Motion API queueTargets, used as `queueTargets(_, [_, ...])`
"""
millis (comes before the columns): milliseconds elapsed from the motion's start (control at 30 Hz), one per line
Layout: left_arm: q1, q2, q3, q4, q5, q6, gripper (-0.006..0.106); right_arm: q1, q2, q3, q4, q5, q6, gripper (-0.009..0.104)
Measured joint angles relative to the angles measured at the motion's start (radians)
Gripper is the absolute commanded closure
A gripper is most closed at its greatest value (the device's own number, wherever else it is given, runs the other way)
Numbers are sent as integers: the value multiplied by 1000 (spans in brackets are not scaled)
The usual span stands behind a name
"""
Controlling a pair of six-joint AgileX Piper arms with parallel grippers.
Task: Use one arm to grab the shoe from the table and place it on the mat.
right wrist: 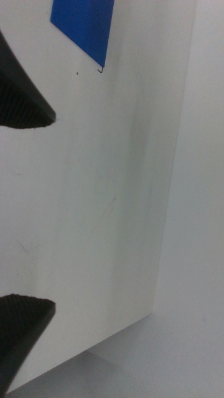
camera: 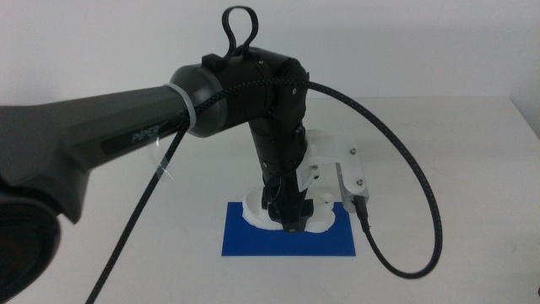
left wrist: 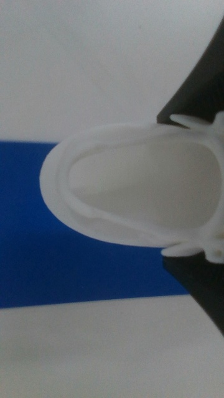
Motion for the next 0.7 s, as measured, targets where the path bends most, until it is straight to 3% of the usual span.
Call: queueTargets(700, [15,105,0,-7,-59,-21,97,0,0,0,0,0,0,17])
